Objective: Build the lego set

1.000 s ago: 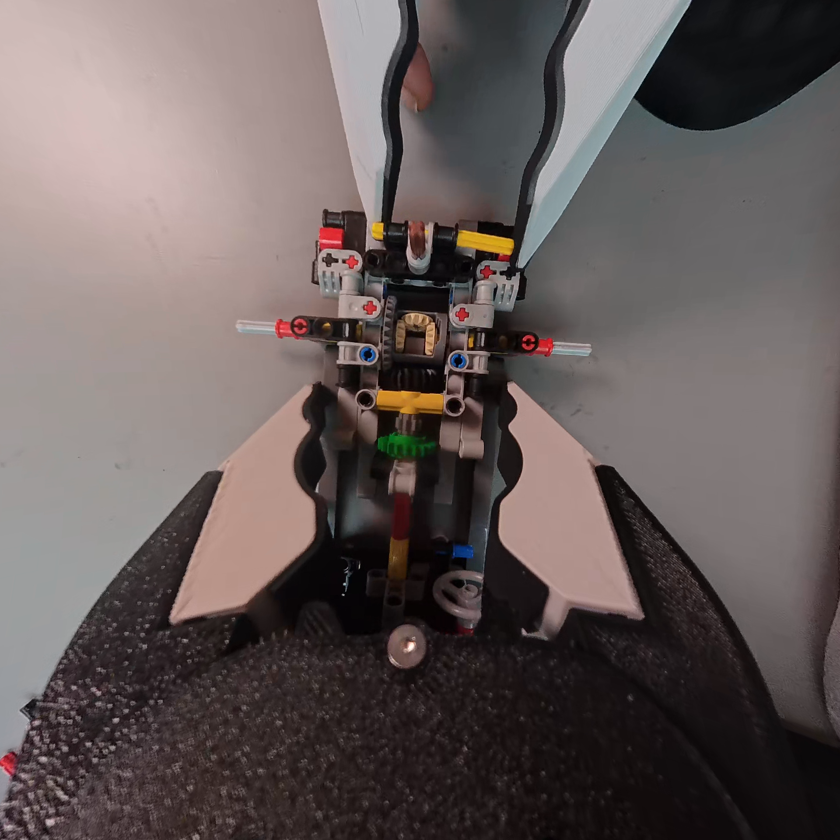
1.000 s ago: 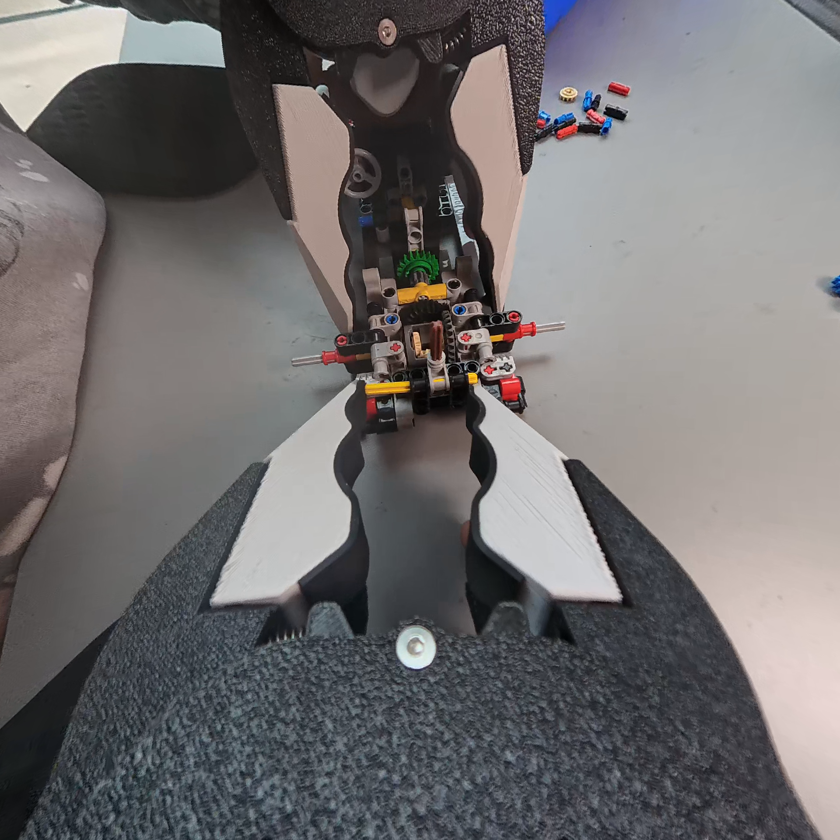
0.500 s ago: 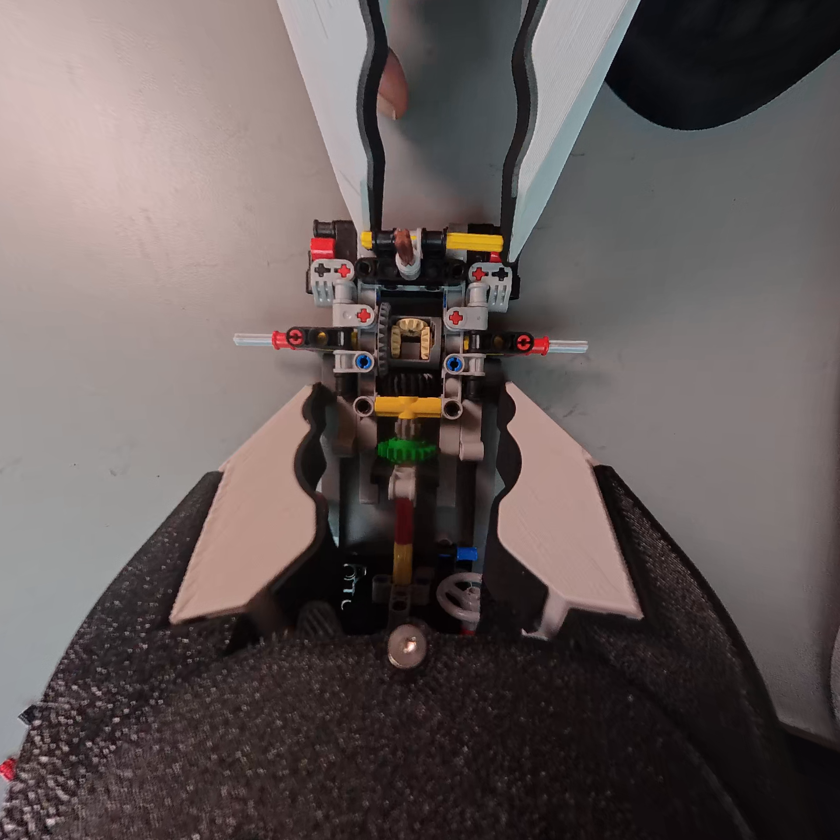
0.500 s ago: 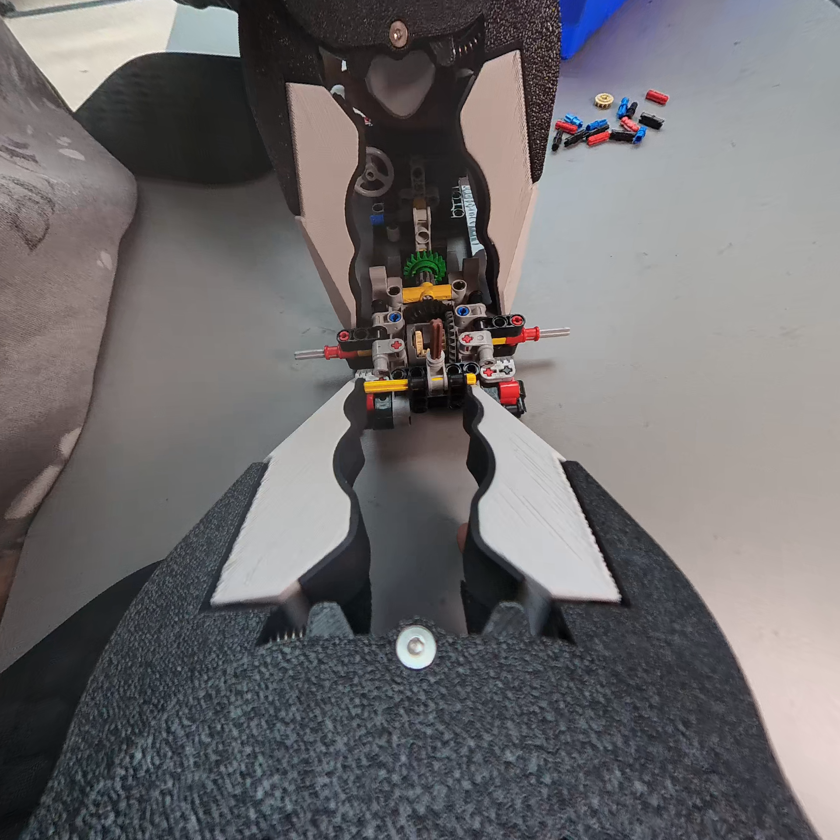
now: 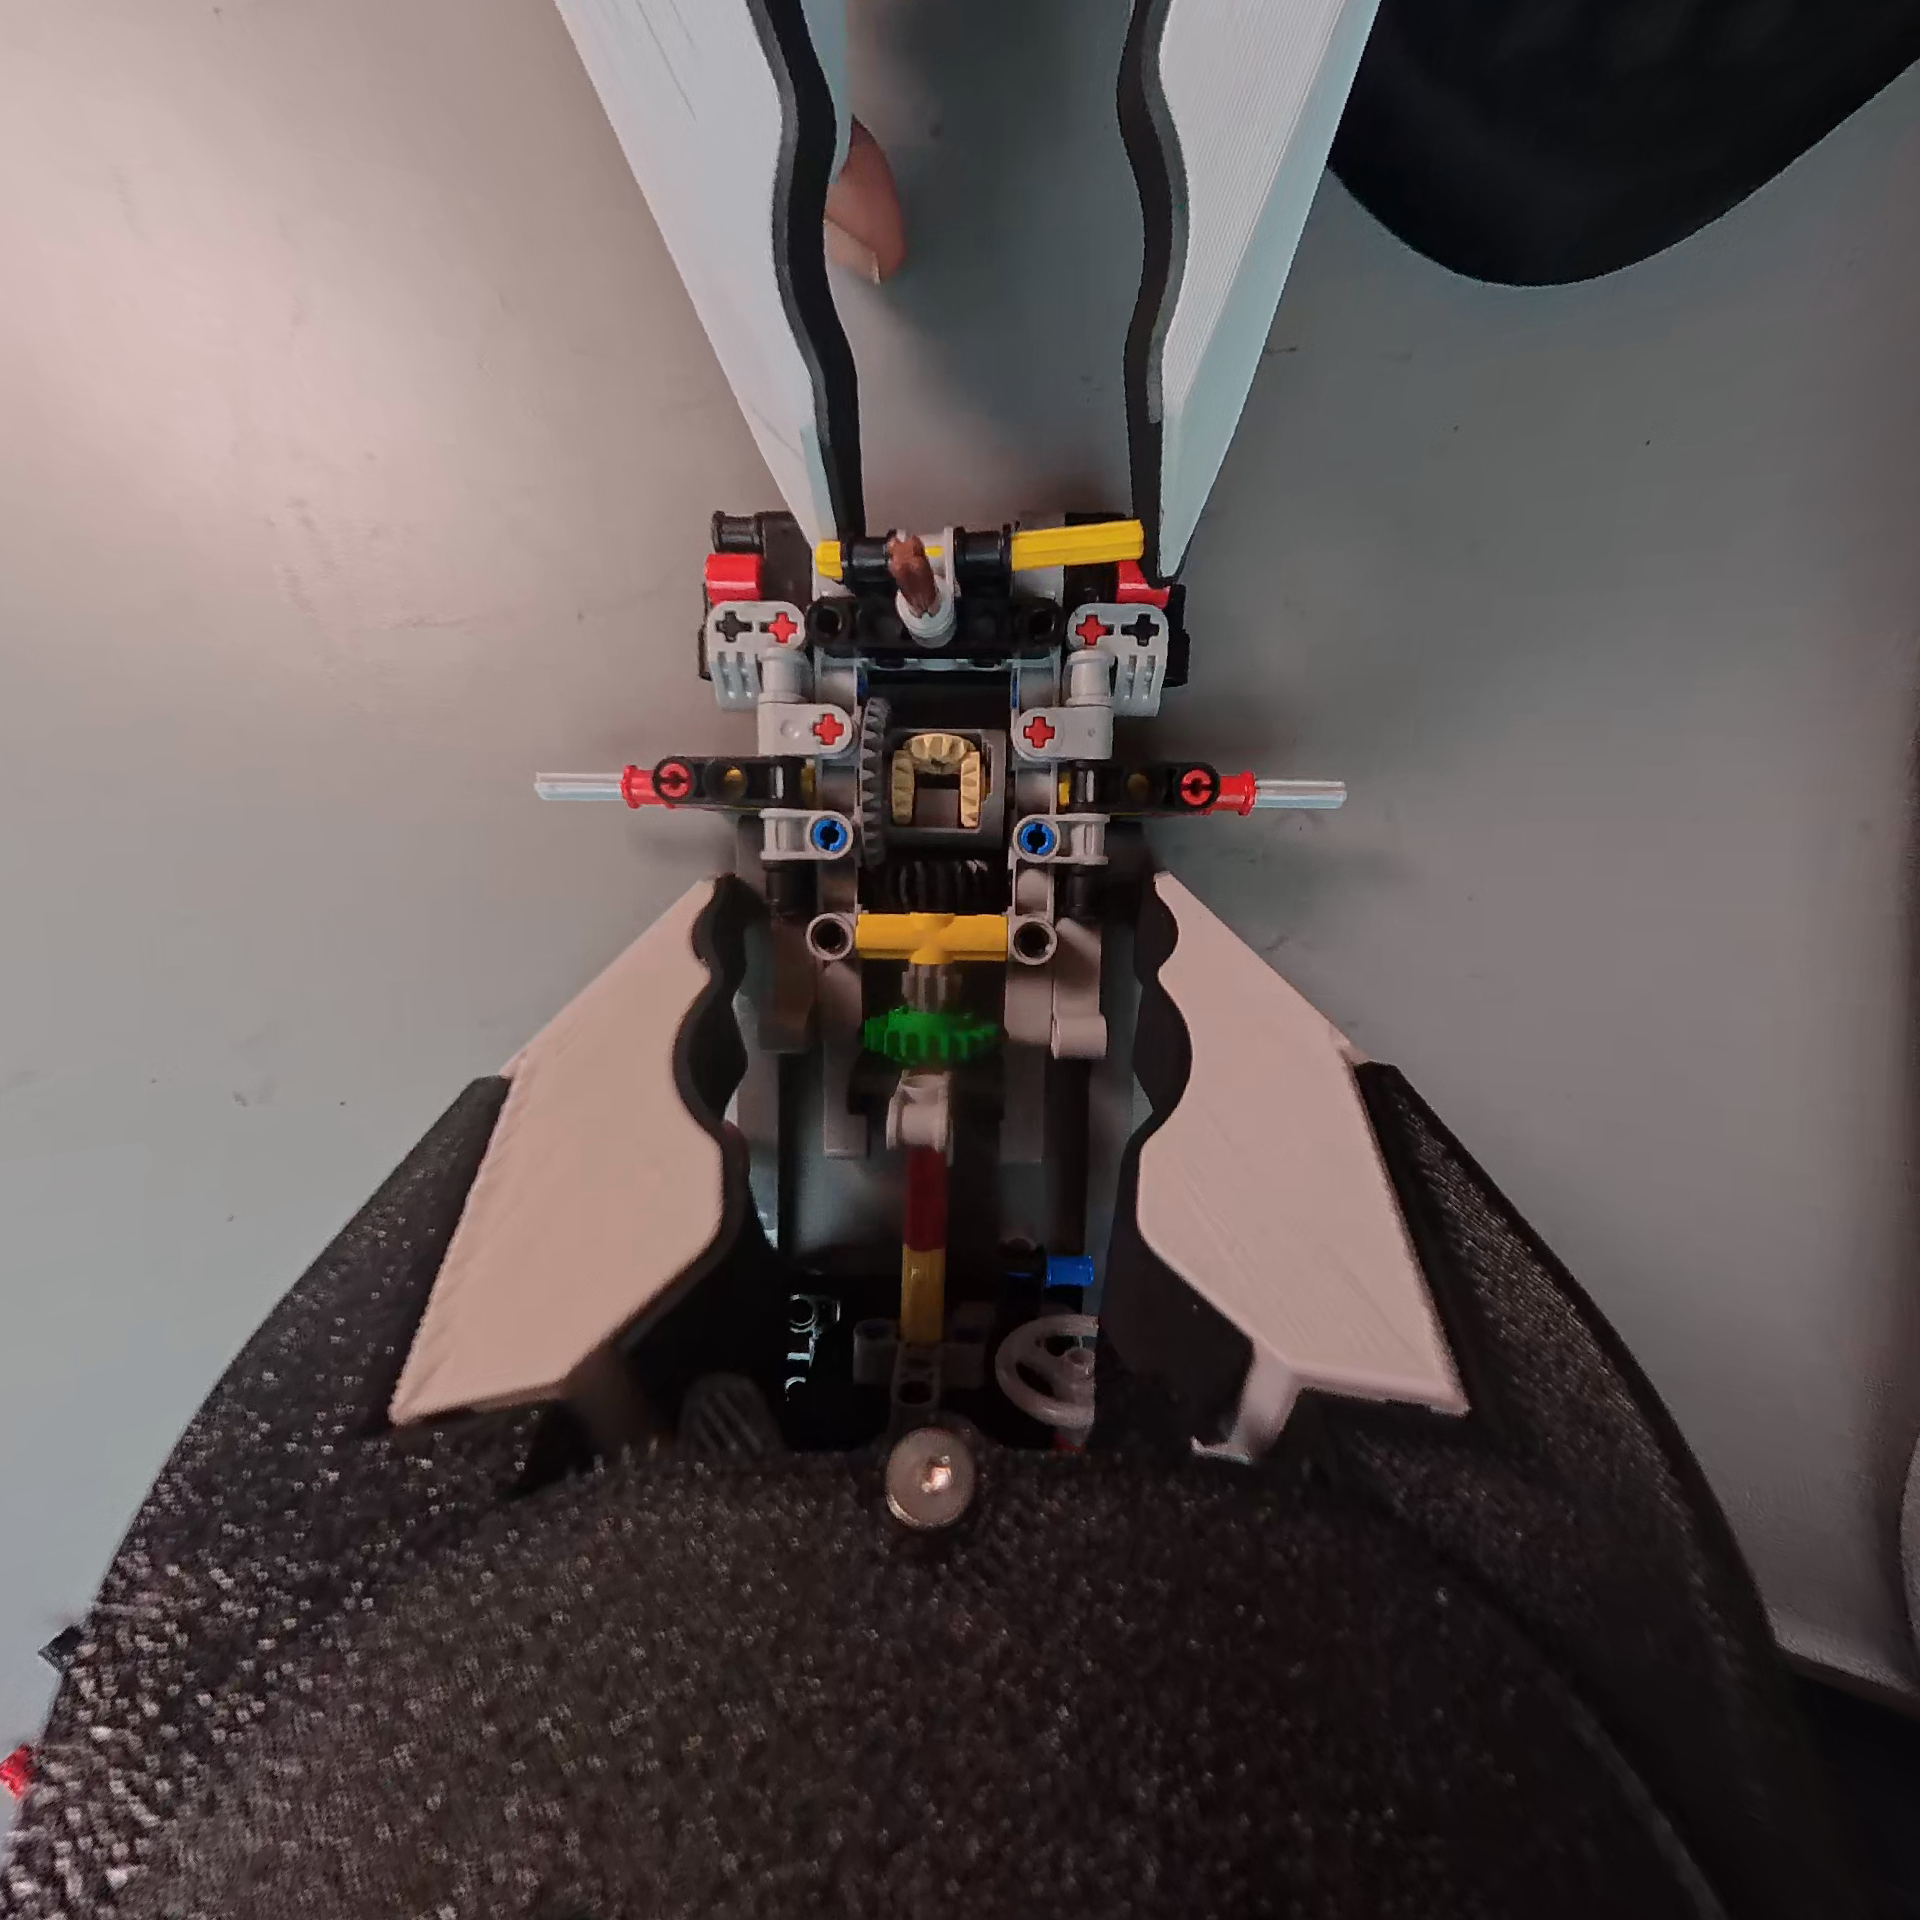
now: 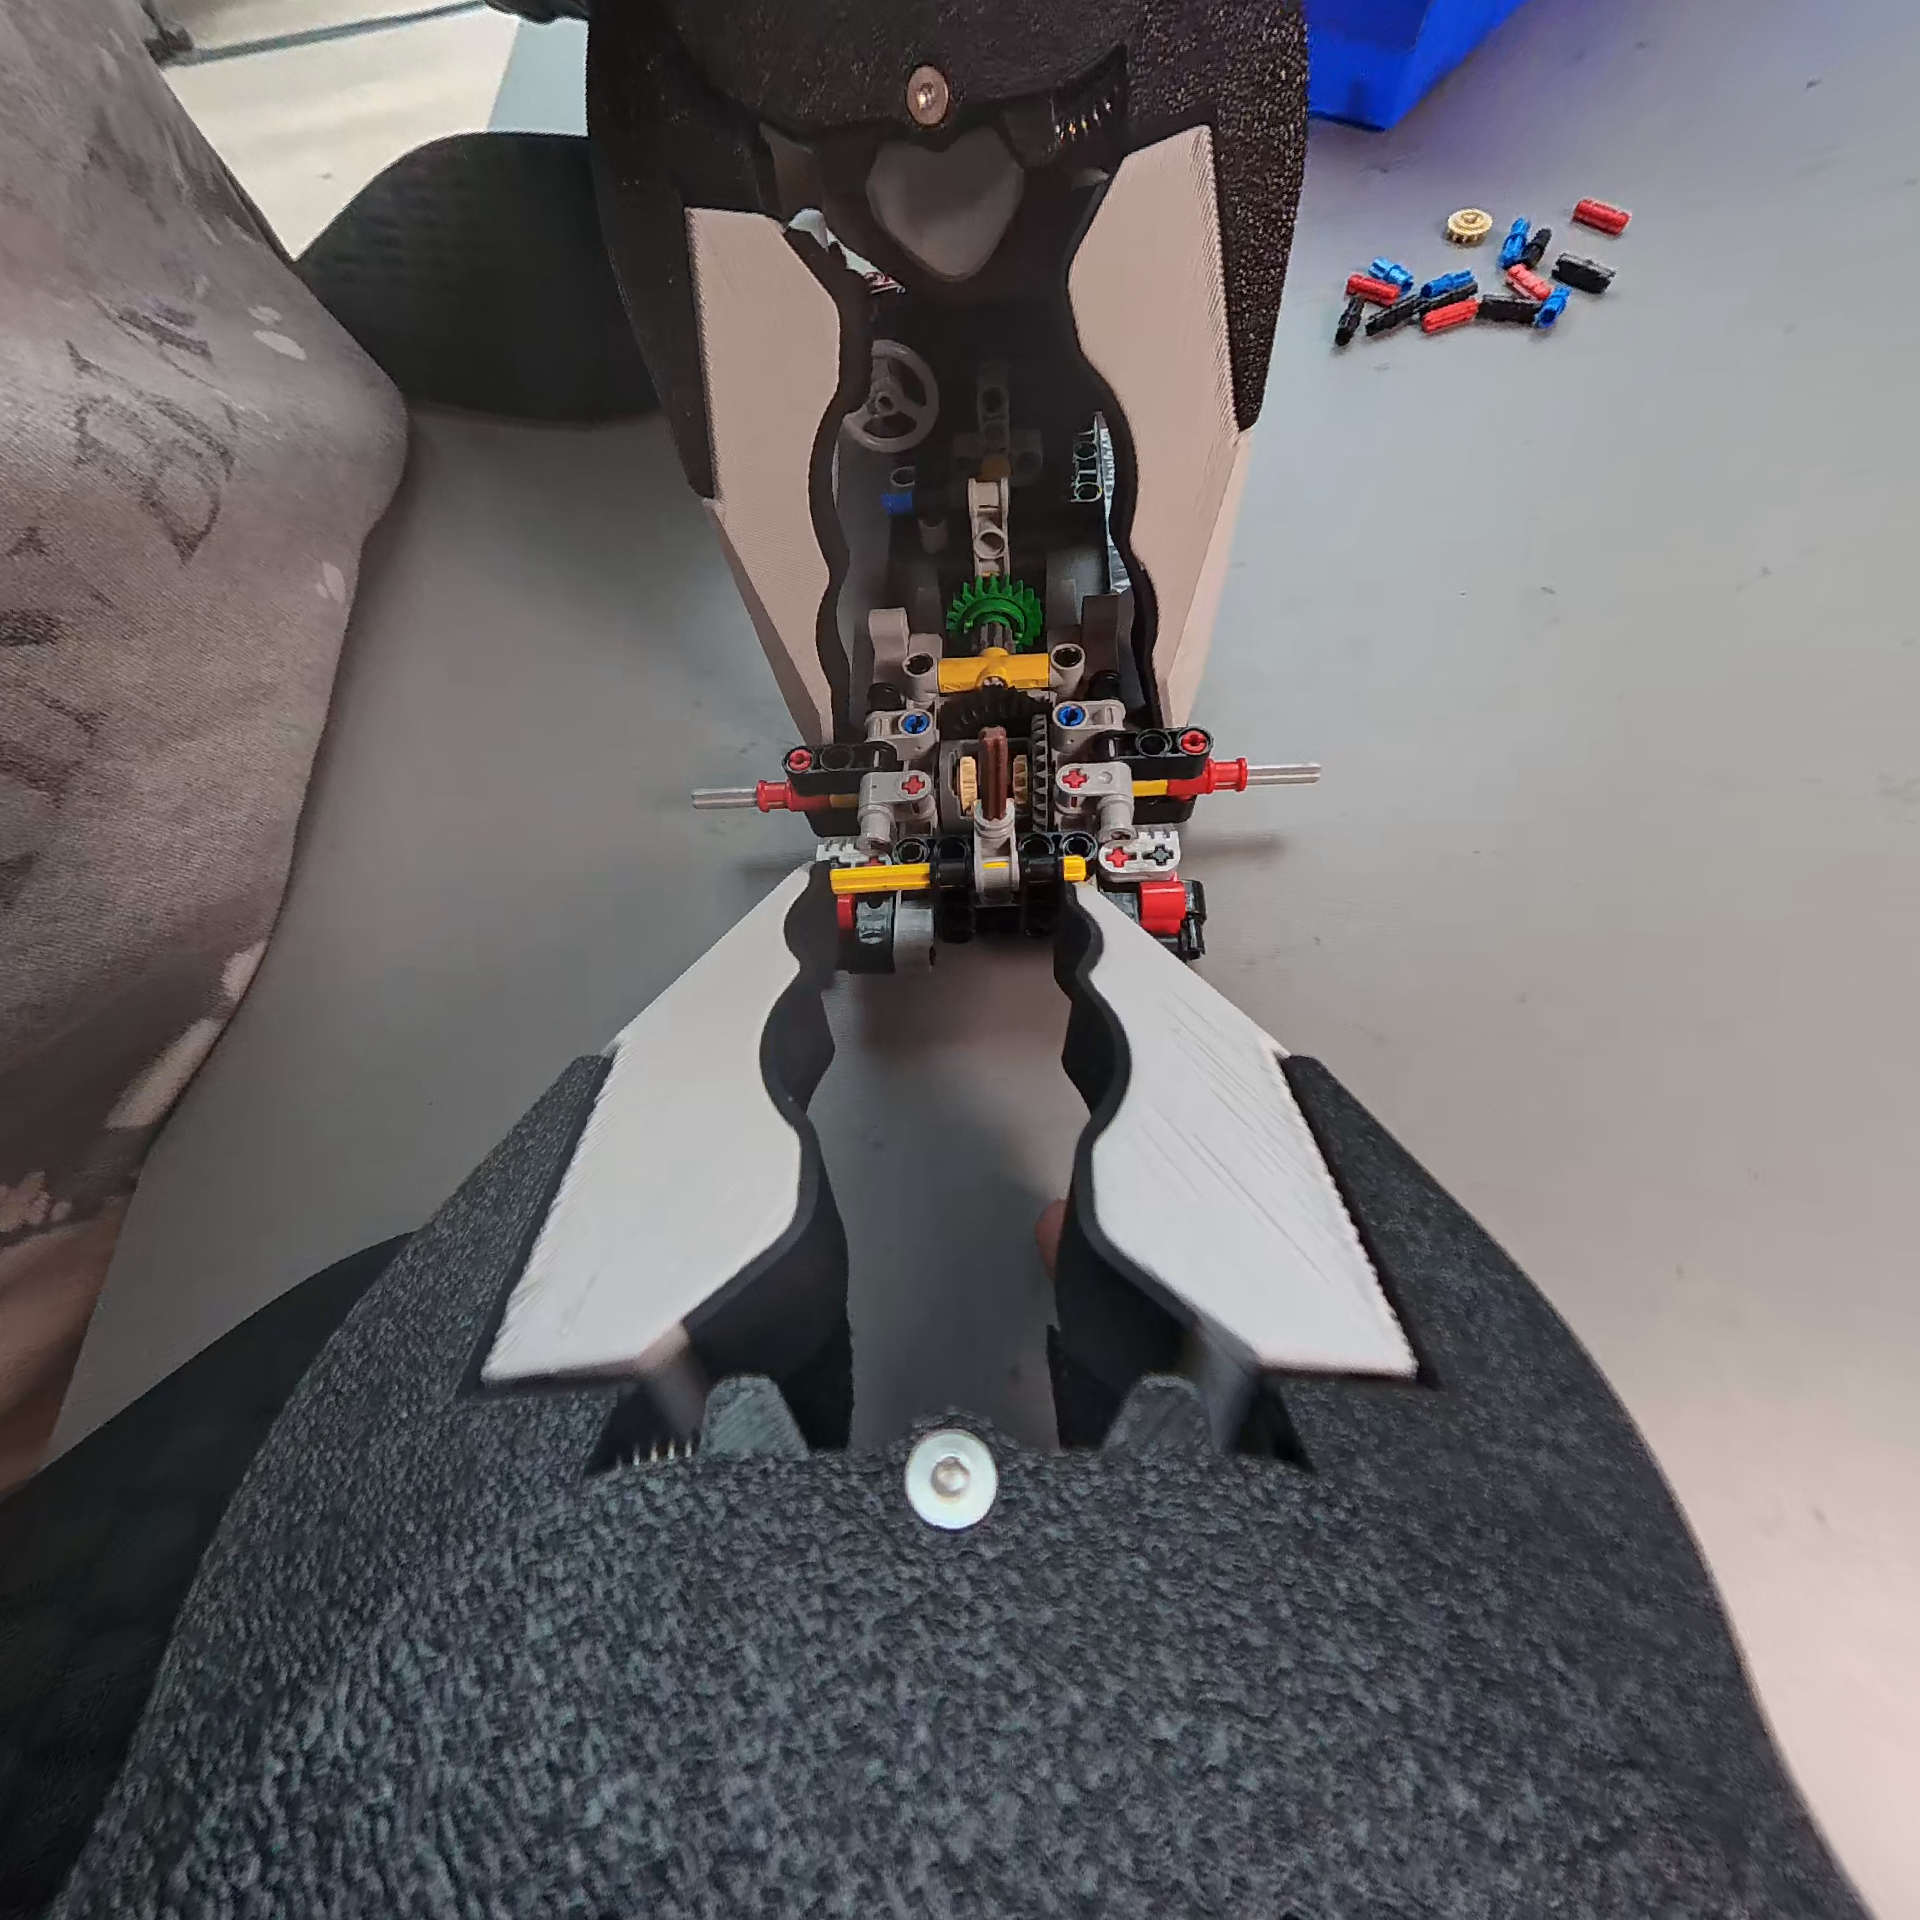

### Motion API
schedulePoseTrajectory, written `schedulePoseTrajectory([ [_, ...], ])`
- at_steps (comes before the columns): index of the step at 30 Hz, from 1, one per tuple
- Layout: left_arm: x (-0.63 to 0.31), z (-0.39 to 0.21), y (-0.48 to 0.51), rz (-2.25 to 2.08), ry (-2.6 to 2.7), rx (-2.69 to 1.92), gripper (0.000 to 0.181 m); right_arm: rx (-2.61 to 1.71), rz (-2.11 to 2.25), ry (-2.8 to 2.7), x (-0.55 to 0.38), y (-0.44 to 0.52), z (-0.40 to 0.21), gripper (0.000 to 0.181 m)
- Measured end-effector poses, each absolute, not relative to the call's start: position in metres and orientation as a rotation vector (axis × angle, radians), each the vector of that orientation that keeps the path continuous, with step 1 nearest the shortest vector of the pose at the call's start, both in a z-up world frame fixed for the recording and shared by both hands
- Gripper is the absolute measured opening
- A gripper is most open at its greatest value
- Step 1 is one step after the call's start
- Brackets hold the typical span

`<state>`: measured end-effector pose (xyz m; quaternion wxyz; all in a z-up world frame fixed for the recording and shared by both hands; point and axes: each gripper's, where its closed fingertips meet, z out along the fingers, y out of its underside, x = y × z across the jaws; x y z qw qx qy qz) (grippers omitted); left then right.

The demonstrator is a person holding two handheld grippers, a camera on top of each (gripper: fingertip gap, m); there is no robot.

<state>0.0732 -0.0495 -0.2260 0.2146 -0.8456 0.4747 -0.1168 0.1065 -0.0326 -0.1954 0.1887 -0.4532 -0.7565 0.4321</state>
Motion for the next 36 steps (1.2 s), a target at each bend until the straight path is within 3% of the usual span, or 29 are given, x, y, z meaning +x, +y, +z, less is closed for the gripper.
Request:
schedulePoseTrajectory([
  [25,0.0756,-0.2261,-0.0529,-0.329,1.306,-2.341,0.074,-1.238,1.231,-2.144,0.1061,-0.0356,-0.1946,0.037],
  [30,0.0733,-0.2261,-0.0519,-0.327,1.267,-2.363,0.075,-1.271,1.145,-2.095,0.1067,-0.0353,-0.1972,0.041],
  [33,0.0730,-0.2261,-0.0520,-0.333,1.255,-2.371,0.075,-1.249,1.082,-2.065,0.1065,-0.0330,-0.1968,0.059],
  [36,0.0729,-0.2261,-0.0524,-0.344,1.258,-2.370,0.075,-1.223,1.050,-2.085,0.1092,-0.0378,-0.1997,0.059],
])
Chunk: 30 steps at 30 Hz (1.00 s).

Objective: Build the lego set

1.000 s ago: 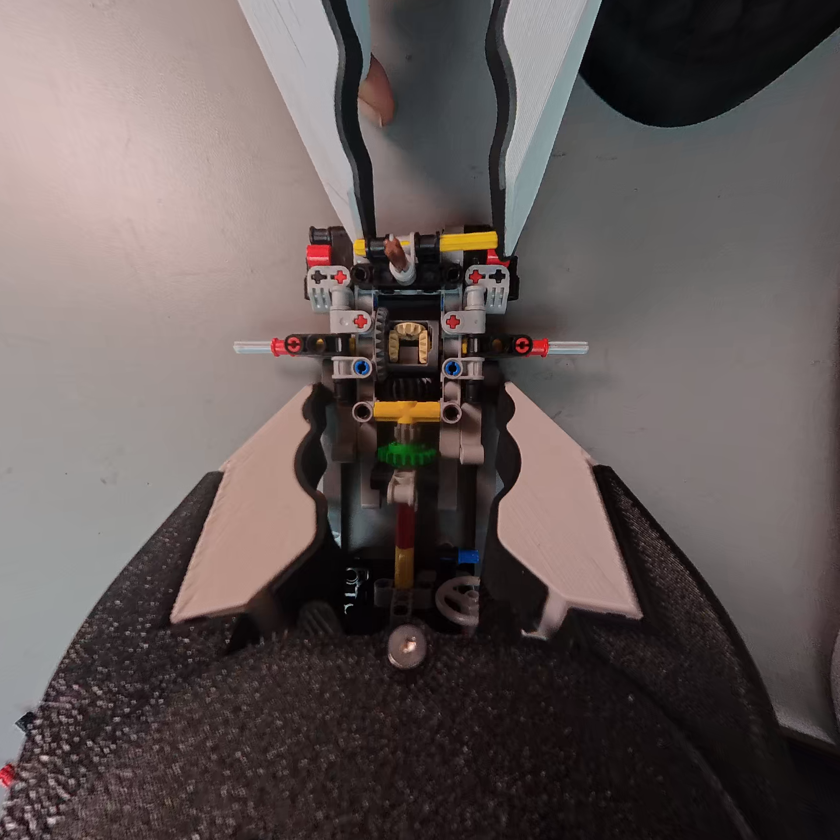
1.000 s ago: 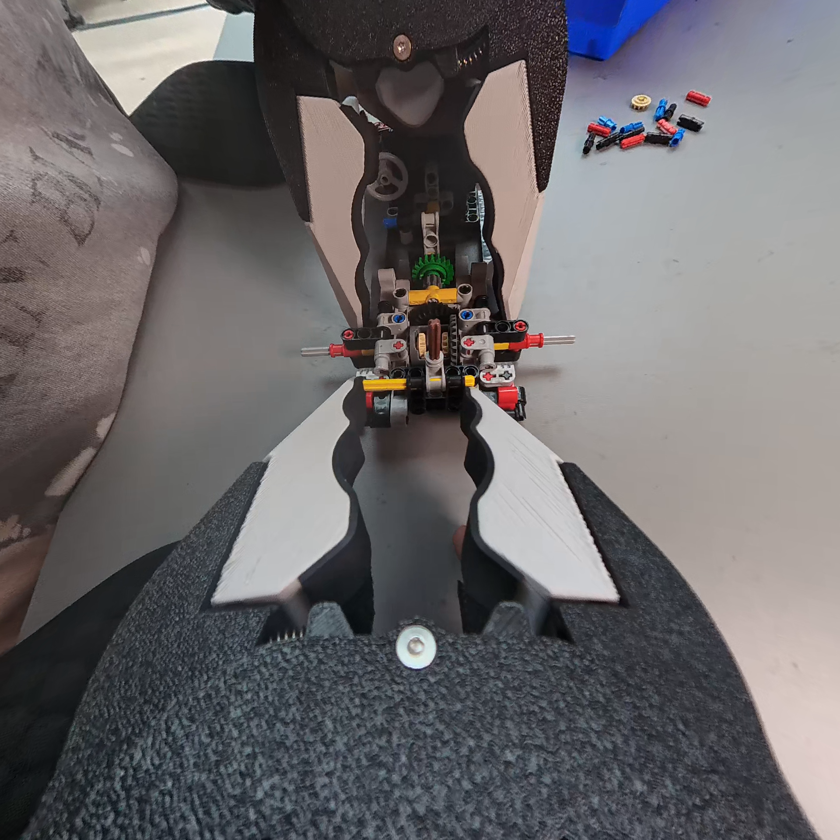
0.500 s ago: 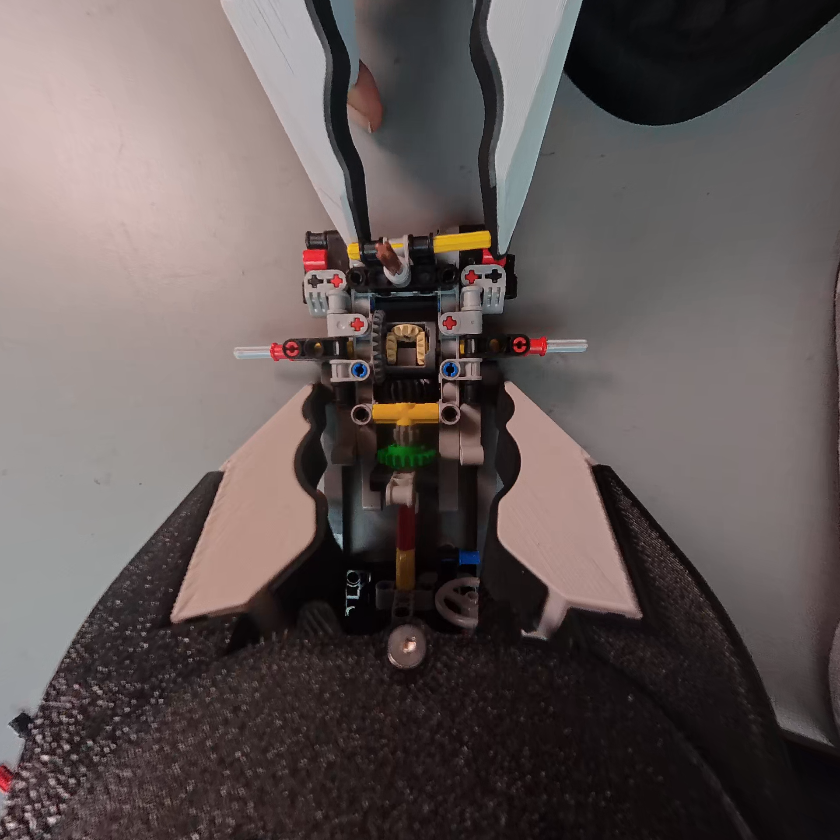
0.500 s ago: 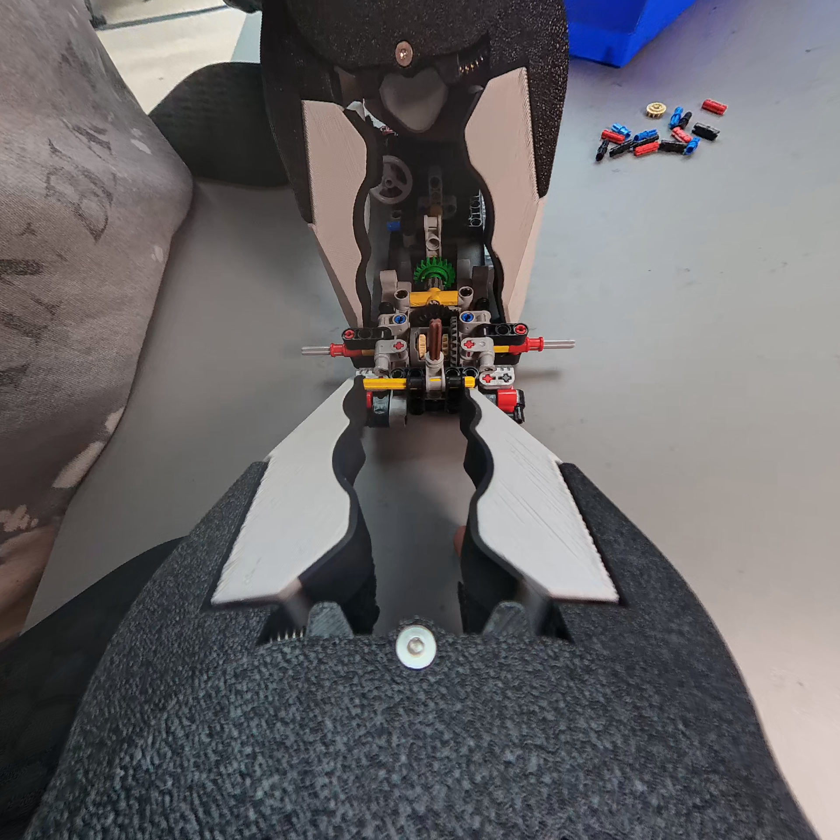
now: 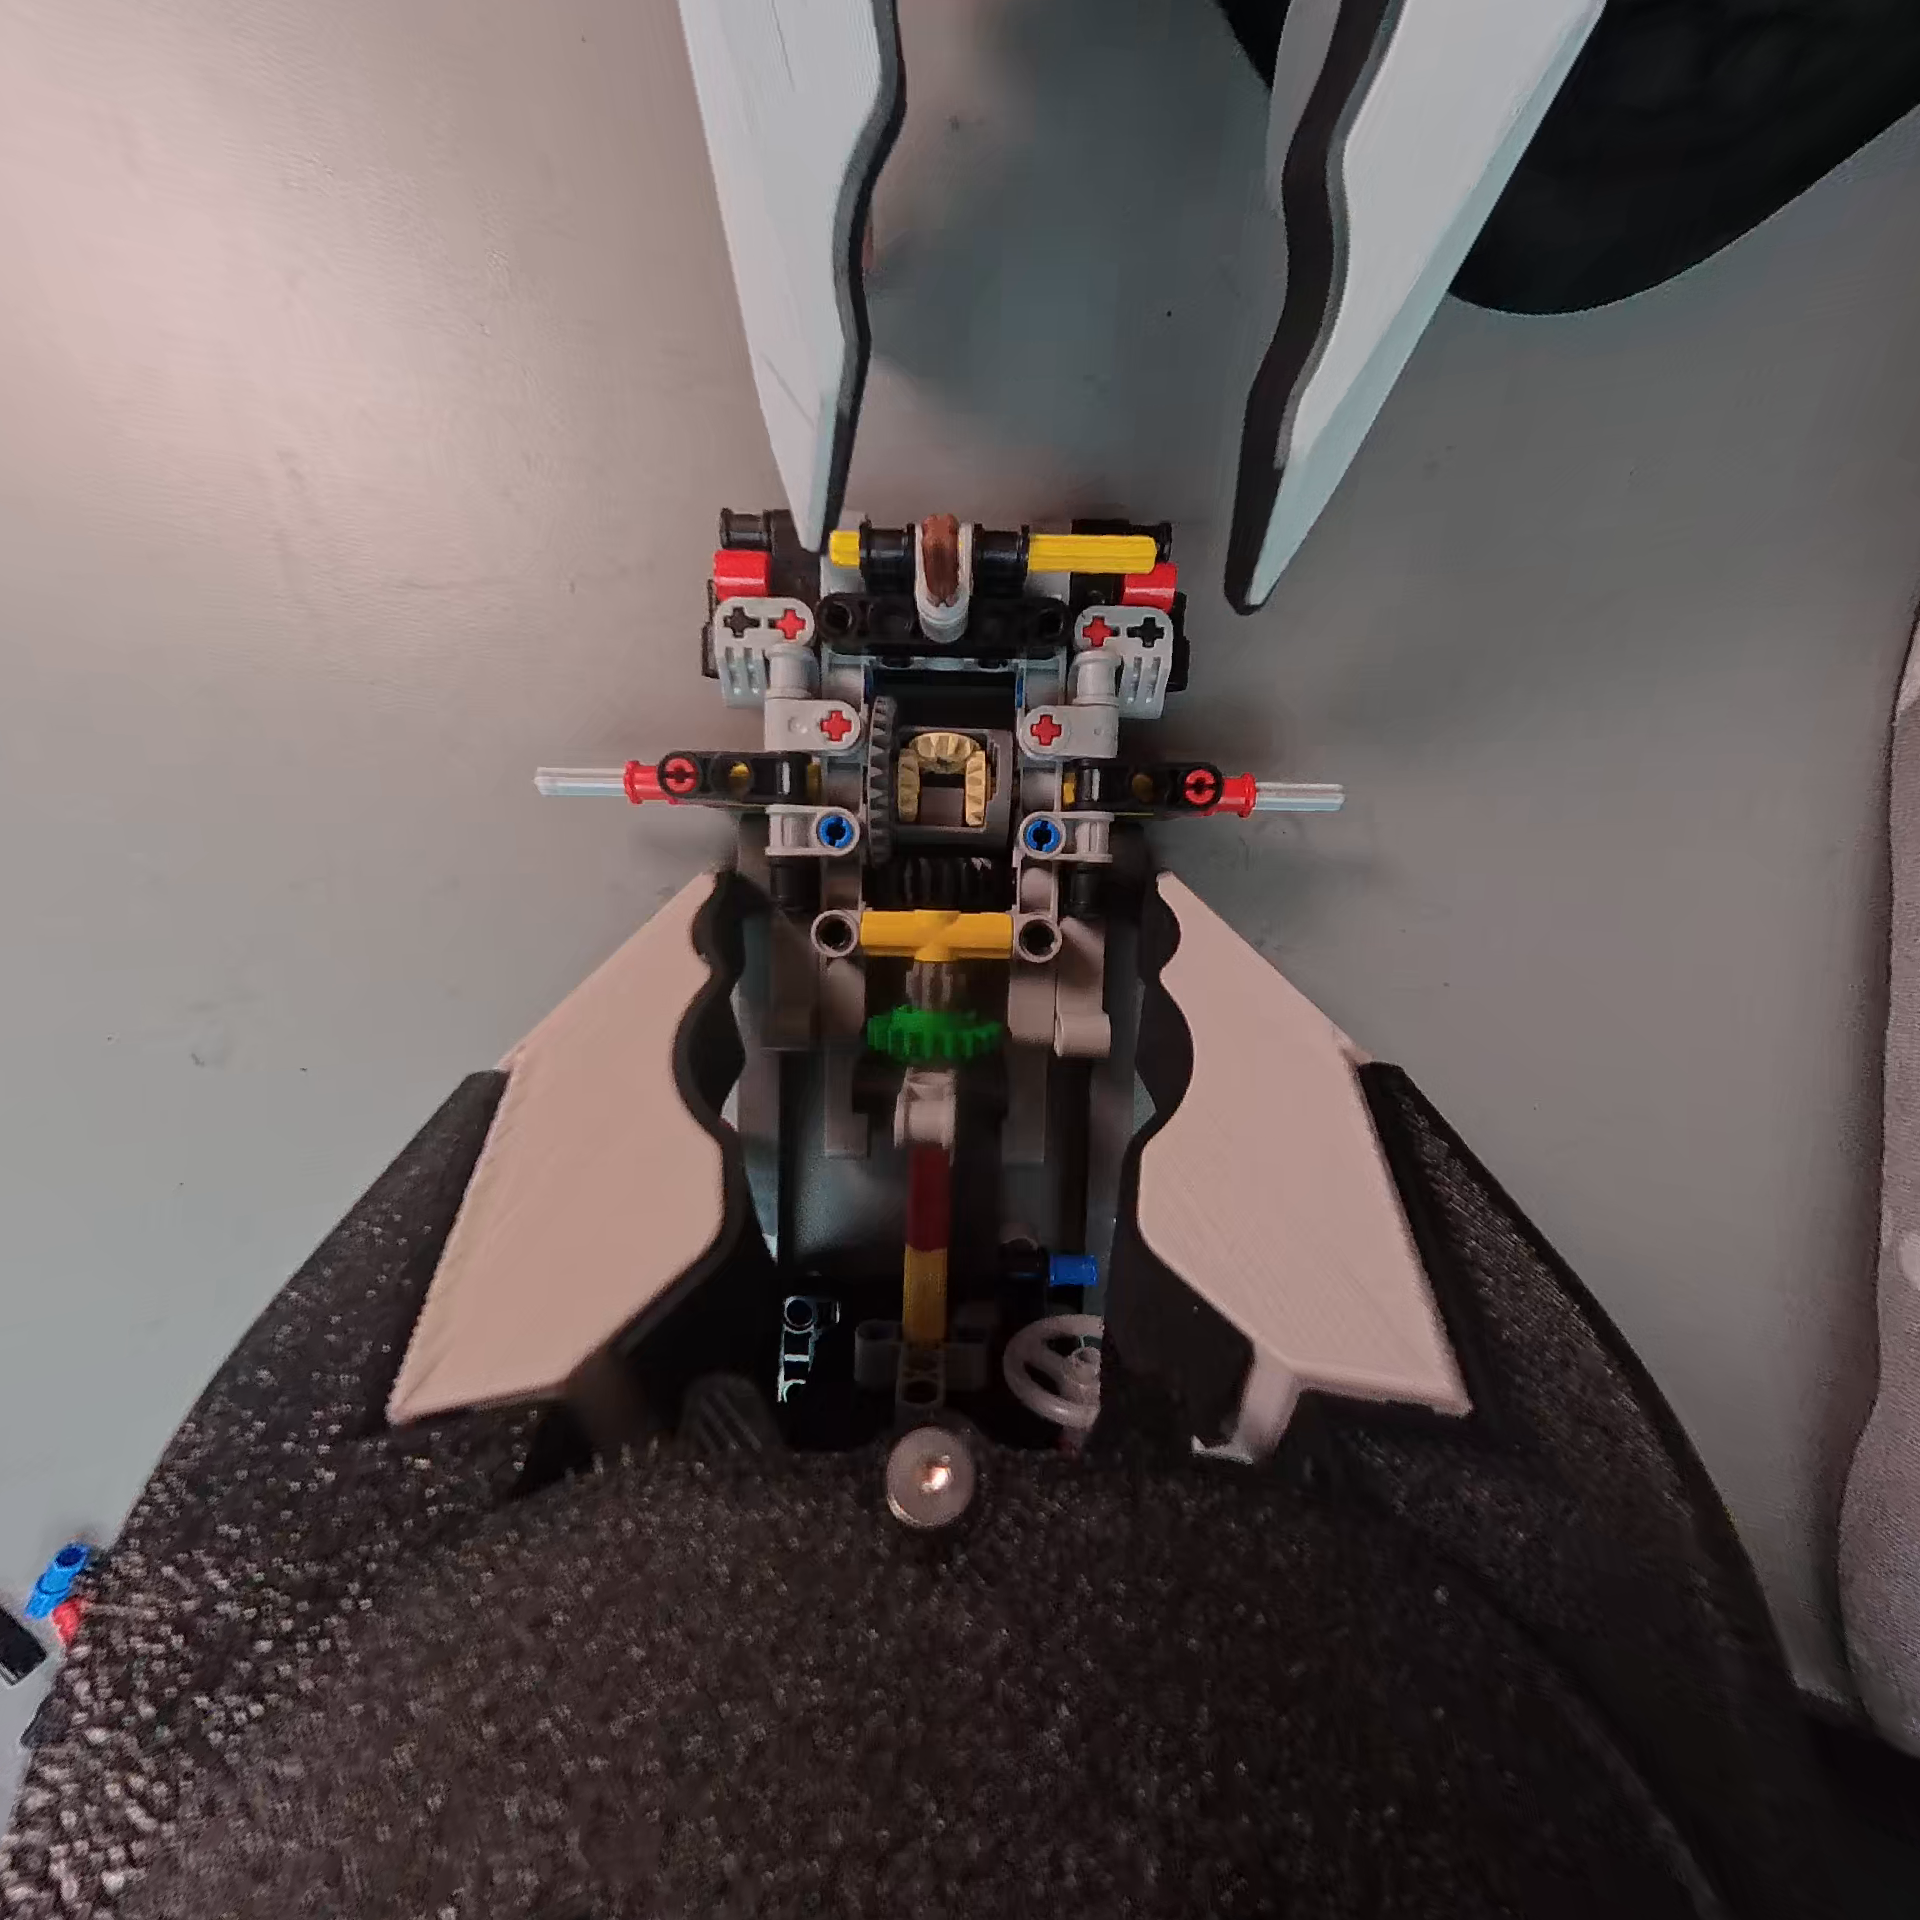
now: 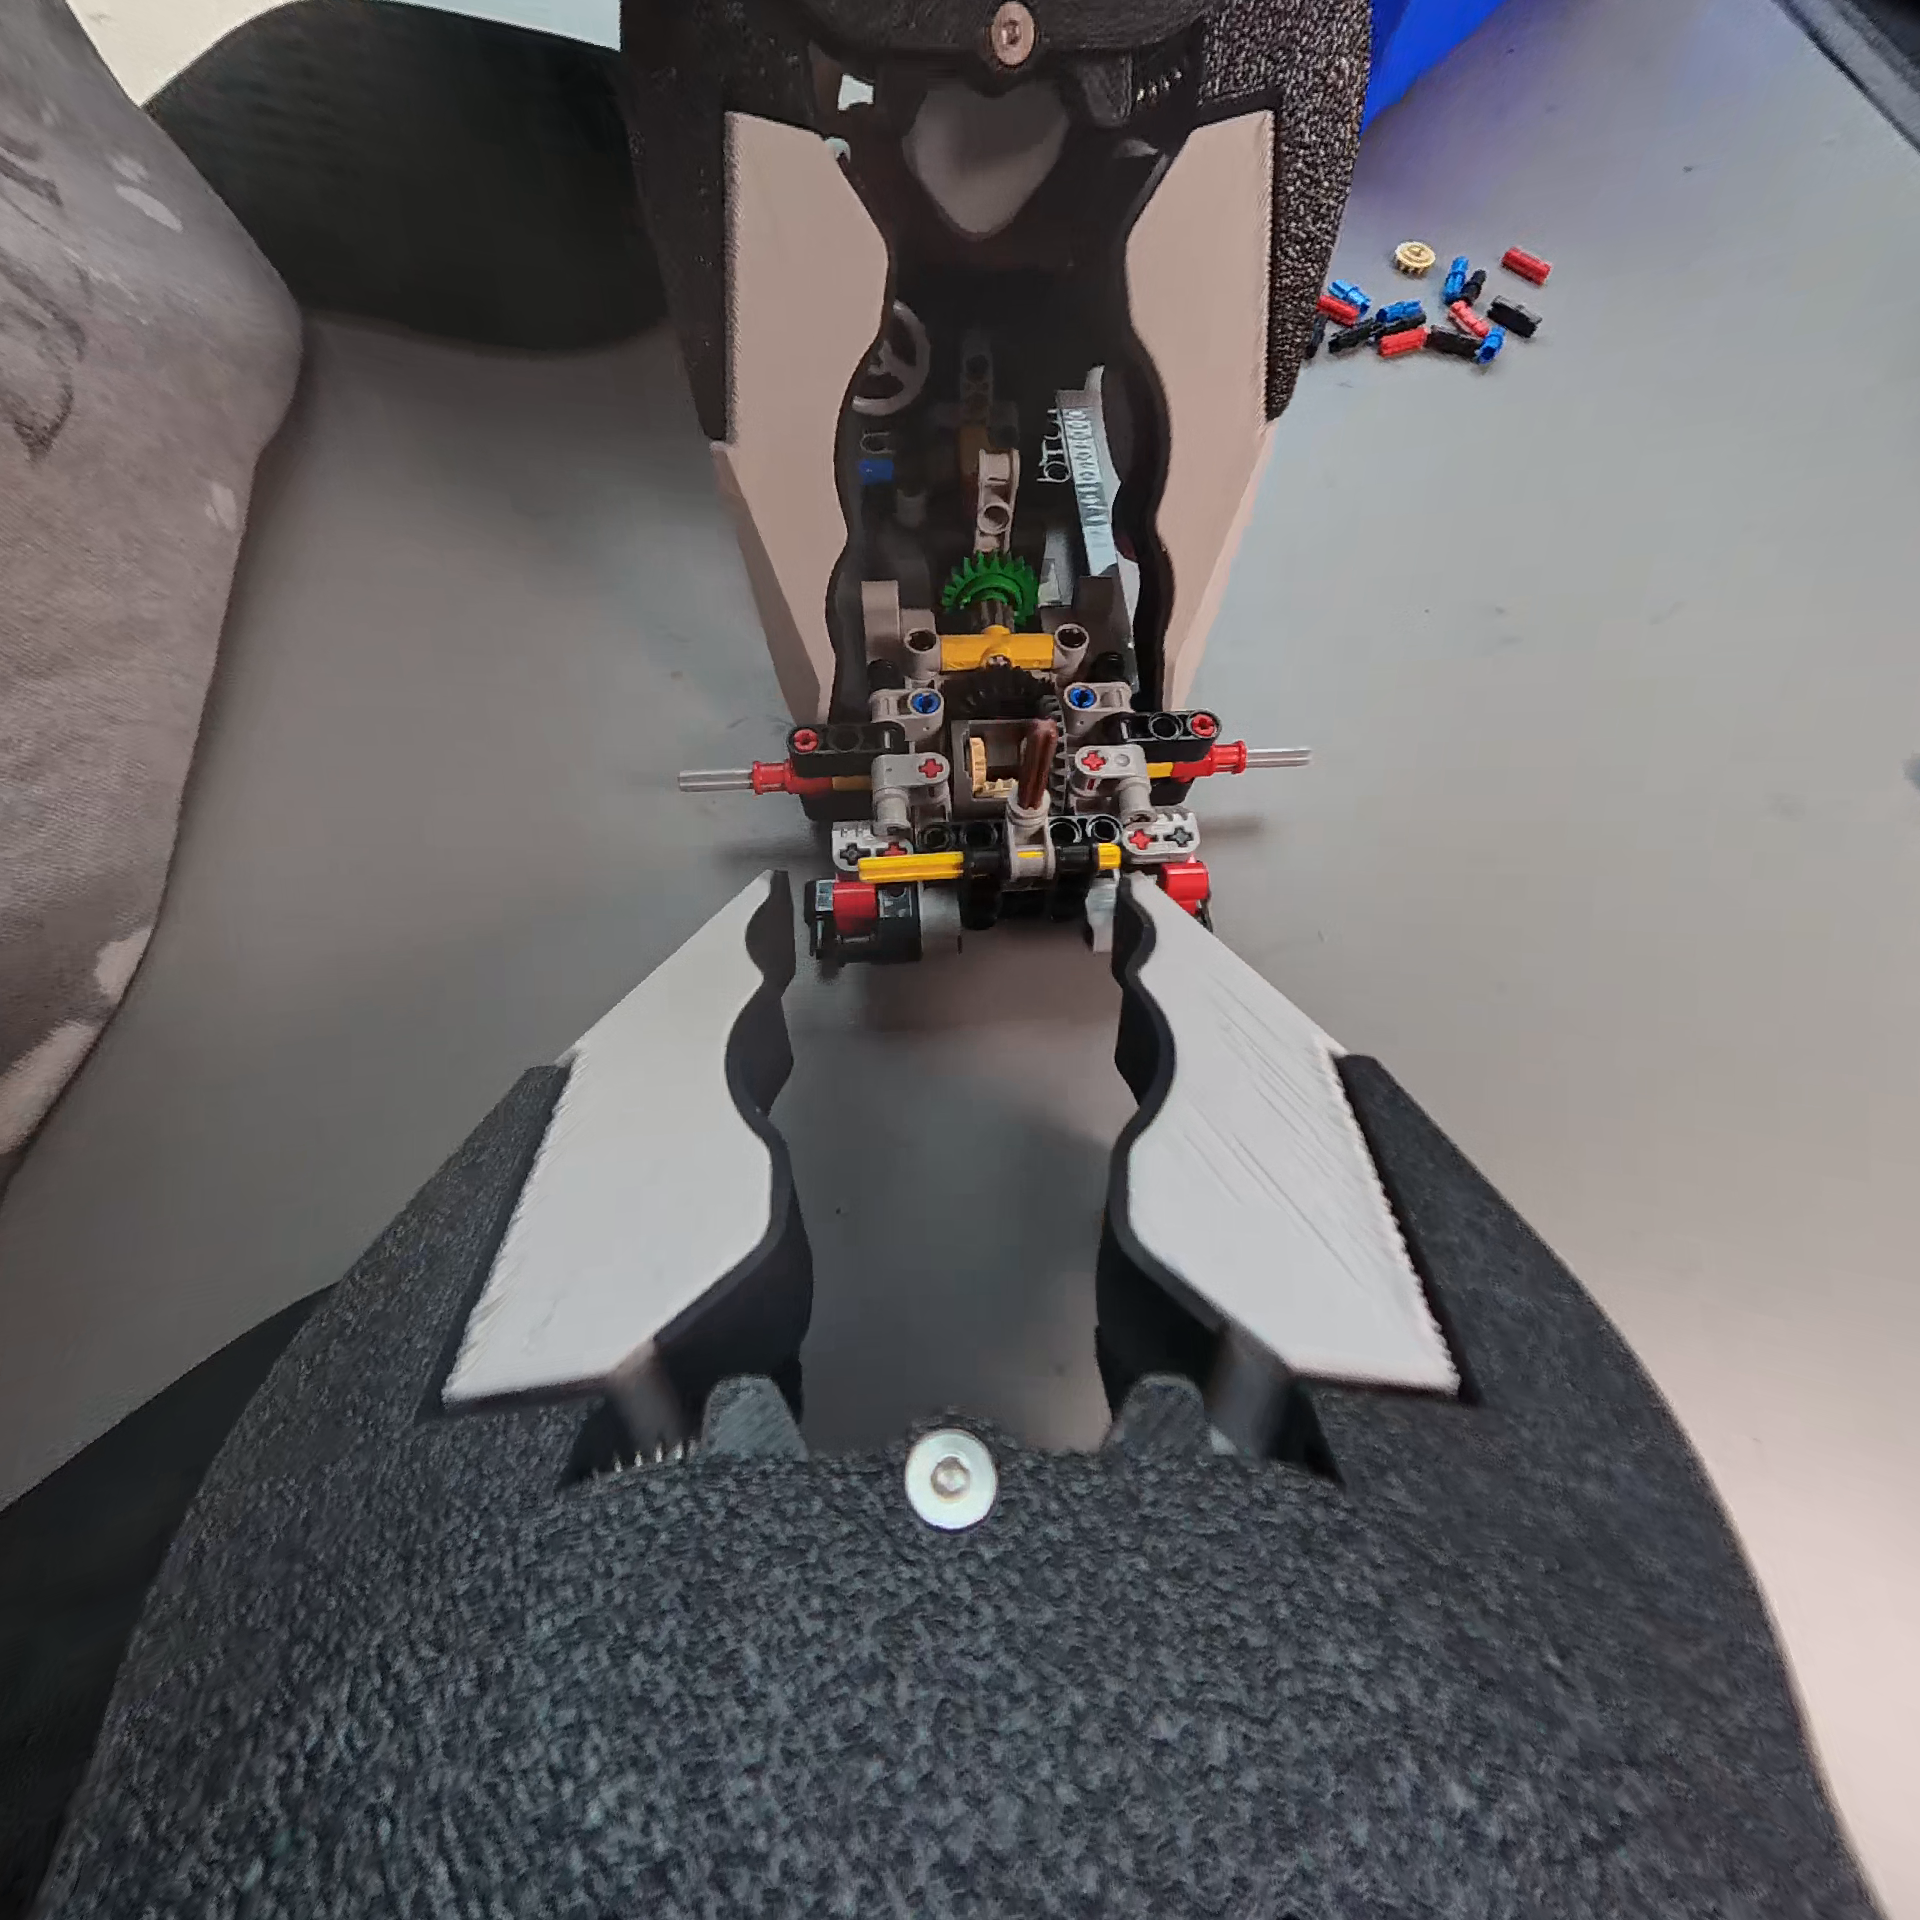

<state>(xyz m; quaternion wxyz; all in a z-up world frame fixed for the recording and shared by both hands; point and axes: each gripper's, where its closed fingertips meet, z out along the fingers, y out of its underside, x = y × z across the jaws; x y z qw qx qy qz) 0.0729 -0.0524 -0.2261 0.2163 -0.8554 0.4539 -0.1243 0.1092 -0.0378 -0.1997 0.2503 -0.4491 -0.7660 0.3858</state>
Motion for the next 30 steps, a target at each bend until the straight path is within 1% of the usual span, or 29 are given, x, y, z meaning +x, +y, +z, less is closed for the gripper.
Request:
schedulePoseTrajectory([
  [2,0.0729,-0.2260,-0.0528,-0.349,1.263,-2.368,0.076,-1.251,1.089,-2.053,0.1083,-0.0341,-0.1957,0.047],
  [6,0.0729,-0.2262,-0.0527,-0.342,1.264,-2.365,0.075,-1.287,1.156,-2.083,0.1086,-0.0350,-0.1961,0.040],
  [30,0.0749,-0.2261,-0.0536,-0.301,1.299,-2.325,0.074,-1.344,1.353,-2.160,0.1057,-0.0342,-0.1940,0.037],
])
